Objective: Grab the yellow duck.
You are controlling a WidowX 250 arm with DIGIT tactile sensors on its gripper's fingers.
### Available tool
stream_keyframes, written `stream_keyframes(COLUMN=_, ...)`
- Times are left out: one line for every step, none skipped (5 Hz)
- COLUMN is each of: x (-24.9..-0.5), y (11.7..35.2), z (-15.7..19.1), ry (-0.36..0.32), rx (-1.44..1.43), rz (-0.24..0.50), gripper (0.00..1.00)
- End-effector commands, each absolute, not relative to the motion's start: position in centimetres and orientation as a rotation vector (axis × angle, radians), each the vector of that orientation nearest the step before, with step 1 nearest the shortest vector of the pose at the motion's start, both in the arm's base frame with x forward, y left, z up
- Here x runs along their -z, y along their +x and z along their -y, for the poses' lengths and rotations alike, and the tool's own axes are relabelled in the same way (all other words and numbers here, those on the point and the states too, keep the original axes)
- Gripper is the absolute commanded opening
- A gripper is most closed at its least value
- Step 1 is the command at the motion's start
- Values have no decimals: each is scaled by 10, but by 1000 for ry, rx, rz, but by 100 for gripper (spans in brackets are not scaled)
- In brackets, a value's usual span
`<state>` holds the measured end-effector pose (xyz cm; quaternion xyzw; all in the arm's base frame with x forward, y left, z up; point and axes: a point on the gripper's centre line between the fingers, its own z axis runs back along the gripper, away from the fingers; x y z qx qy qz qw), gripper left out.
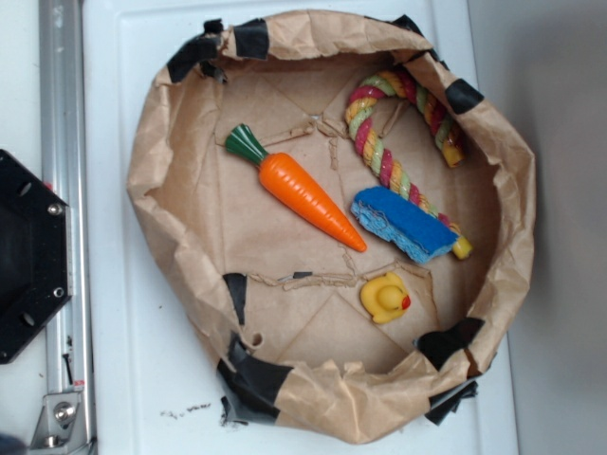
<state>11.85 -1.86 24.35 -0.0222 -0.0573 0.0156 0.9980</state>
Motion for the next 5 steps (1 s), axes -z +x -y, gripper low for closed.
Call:
stream_keyframes(x=-244, y=119, z=19, ry=-44, rx=-31, rz=115, gripper=100)
stream_keyframes(x=-220, y=137, z=-1, ry=-29, rx=-250, rz=54, gripper=100)
stream_keyframes(x=-201, y=179, z=-11, ry=-140, rx=-471, rz=179, gripper=100)
stream_keyframes(x=-184, y=214, z=-19, ry=-158, rx=-591, rz=211, gripper=100)
stream_keyframes(x=-154, y=256, z=-16, ry=-142, rx=-619, rz=245, gripper=100)
